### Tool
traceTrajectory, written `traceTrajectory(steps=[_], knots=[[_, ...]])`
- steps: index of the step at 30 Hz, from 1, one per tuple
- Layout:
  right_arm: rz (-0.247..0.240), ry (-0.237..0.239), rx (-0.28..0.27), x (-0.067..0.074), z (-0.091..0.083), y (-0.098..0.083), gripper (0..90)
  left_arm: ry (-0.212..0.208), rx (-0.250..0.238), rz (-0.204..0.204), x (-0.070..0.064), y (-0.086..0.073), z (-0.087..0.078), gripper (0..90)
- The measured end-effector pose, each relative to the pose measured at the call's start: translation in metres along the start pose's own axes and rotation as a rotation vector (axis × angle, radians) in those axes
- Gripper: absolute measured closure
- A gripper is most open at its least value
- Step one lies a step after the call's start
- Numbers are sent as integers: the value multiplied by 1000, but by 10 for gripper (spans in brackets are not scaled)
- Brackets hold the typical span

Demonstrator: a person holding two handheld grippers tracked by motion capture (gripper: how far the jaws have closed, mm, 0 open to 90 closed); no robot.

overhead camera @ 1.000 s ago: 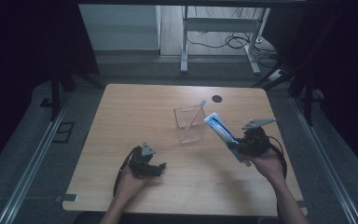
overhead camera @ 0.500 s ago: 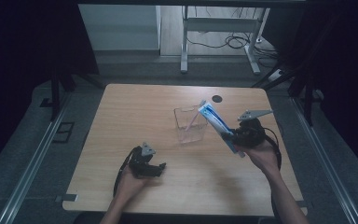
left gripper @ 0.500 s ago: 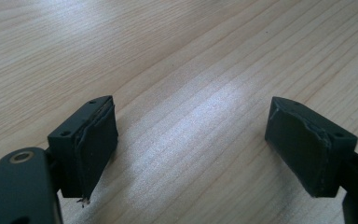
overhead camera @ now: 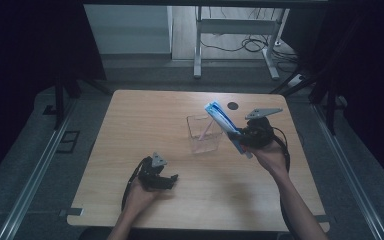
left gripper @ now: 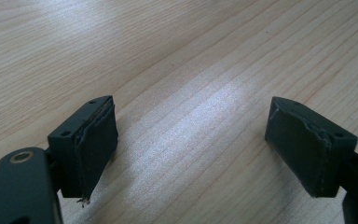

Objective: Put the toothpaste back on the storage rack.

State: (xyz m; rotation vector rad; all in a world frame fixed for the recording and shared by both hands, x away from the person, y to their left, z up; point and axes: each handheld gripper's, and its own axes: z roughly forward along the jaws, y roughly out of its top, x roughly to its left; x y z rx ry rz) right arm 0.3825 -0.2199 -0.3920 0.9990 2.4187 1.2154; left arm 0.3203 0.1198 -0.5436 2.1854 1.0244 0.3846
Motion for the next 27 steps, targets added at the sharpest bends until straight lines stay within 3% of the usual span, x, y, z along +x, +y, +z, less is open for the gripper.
traceTrajectory(steps=[27], knots=[[-50, -30, -62, 1, 43, 45, 727, 0, 0, 1, 0, 0, 0, 168]])
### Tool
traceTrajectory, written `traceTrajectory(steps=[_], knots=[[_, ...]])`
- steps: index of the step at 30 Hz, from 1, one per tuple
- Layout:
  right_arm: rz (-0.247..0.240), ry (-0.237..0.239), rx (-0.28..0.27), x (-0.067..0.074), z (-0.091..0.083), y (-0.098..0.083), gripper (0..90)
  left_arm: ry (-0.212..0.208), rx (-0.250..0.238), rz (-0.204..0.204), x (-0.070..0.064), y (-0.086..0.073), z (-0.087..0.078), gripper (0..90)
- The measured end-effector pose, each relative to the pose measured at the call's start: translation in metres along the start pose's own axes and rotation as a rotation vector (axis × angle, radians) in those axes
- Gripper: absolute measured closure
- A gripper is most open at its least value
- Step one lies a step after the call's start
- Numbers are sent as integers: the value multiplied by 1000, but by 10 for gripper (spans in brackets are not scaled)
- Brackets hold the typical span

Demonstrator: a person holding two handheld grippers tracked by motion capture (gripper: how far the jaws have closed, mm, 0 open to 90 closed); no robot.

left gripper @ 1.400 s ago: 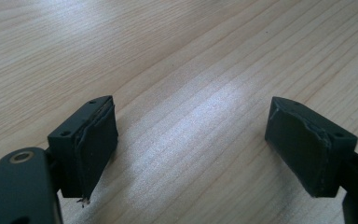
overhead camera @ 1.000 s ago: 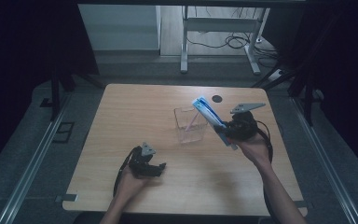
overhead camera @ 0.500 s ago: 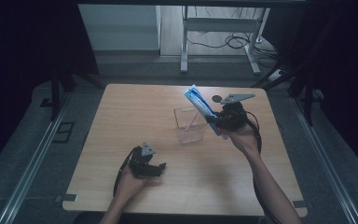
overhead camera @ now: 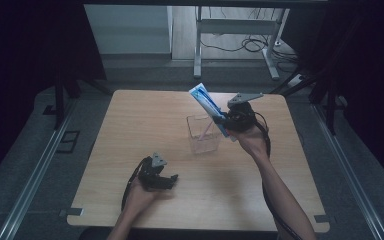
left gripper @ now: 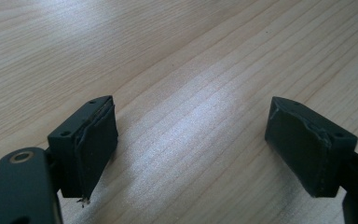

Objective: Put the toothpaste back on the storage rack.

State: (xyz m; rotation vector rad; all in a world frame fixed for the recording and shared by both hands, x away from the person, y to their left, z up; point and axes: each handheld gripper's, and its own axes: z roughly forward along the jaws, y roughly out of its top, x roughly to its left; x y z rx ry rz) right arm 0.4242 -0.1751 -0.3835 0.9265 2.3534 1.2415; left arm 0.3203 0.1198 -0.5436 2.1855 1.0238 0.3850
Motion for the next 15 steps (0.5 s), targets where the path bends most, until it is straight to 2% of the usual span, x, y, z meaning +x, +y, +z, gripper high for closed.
traceTrajectory(steps=[15], knots=[[10, -3, -36, -5, 24, 14, 727, -1, -1, -1, 0, 0, 0, 168]])
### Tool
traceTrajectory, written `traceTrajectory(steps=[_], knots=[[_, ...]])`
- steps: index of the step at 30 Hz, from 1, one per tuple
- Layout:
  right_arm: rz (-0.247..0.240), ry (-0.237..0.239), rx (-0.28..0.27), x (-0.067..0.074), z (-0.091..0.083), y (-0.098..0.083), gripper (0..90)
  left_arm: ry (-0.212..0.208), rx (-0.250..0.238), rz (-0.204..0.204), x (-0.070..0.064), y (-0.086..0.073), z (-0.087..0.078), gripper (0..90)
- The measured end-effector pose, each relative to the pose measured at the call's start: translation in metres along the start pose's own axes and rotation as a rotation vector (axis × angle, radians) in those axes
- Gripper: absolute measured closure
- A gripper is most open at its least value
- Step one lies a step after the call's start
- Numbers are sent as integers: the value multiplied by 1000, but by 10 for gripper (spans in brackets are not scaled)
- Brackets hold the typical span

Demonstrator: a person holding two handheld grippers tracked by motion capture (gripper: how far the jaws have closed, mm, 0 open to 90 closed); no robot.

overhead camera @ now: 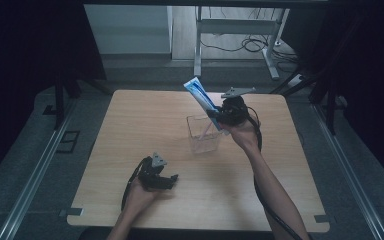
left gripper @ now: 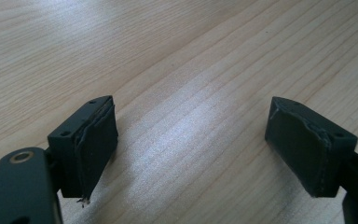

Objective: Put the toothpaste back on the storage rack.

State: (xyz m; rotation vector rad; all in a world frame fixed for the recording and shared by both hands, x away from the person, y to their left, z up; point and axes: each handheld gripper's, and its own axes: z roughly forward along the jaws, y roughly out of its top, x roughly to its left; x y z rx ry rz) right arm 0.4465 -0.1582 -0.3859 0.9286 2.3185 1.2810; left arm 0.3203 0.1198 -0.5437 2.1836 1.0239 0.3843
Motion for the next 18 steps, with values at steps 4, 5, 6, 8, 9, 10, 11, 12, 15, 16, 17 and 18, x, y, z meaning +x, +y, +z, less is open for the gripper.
traceTrajectory(steps=[4, 5, 6, 8, 9, 10, 11, 12, 15, 16, 17, 18], knots=[[-2, -4, -3, 0, 8, 2, 727, -1, -1, -1, 0, 0, 0, 168], [-3, -3, -4, 0, 10, 3, 727, -1, 0, 0, 0, 0, 0, 168], [-4, -6, -4, -1, 13, 3, 727, -1, 0, 0, 0, 0, 0, 168], [-6, -6, -5, -1, 18, 4, 727, -2, 2, 0, 0, 0, 0, 168], [-6, -6, -3, -1, 20, 4, 727, -1, 4, 3, 0, 0, 0, 168], [-10, -9, -2, -1, 23, 4, 727, -1, 4, 2, 0, 0, 0, 168], [-13, -10, -1, -1, 26, 4, 727, -1, 4, 2, 0, 0, 0, 168], [-13, -11, -1, -1, 29, 4, 727, -1, 2, 0, 0, 0, 0, 168], [-17, -7, -2, 0, 35, 4, 727, -1, 3, 1, 0, 0, 0, 168], [-19, -7, -3, 0, 38, 3, 727, -1, 3, 2, 0, 0, 0, 169], [-21, -5, -2, 0, 40, 2, 727, -1, 2, -1, 0, 0, 0, 168], [-23, -5, 0, 0, 42, 1, 726, -1, 3, 1, 0, 0, 0, 168]])
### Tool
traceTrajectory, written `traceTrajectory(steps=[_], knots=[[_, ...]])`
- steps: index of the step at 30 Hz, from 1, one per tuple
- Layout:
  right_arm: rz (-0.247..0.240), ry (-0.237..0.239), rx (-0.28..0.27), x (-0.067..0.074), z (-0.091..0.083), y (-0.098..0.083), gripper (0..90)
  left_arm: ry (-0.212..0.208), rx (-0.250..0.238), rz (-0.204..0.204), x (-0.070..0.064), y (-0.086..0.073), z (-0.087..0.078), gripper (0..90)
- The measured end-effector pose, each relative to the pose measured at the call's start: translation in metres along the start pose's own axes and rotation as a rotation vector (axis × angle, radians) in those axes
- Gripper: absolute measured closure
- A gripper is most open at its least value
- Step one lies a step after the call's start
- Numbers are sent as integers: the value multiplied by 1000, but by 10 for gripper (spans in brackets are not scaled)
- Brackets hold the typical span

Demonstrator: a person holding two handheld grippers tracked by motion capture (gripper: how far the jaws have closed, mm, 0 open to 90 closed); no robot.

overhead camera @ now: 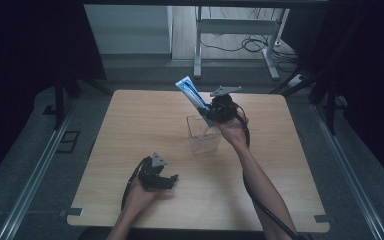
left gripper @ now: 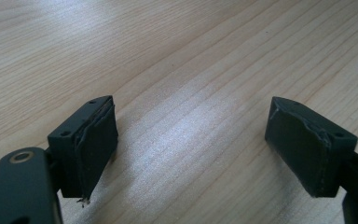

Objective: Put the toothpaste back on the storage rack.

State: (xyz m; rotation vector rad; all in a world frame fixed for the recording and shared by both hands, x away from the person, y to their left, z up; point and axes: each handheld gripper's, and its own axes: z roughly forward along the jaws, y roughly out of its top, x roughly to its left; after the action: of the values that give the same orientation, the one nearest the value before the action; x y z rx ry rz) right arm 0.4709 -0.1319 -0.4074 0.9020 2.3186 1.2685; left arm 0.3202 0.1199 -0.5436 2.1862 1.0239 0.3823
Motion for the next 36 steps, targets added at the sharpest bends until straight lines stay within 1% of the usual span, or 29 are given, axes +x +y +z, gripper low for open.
traceTrajectory(steps=[9, 14, 17, 23, 29, 36], knots=[[7, 5, 24, -2, 16, -14, 726, -1, -2, -4, 0, 0, 0, 168], [13, 8, 33, -2, 22, -22, 724, -1, -2, -3, 0, 0, 0, 168], [15, 16, 24, -3, 22, -24, 724, 0, -1, -2, 0, 0, 0, 168], [-1, 26, 28, 0, 22, -26, 719, -1, -2, -3, 0, 0, 0, 168], [4, 44, 26, 0, 22, -32, 714, 0, -1, -2, 0, 0, 0, 168], [0, 58, 53, 0, 23, -37, 709, -1, -1, -2, 0, 0, 0, 169]])
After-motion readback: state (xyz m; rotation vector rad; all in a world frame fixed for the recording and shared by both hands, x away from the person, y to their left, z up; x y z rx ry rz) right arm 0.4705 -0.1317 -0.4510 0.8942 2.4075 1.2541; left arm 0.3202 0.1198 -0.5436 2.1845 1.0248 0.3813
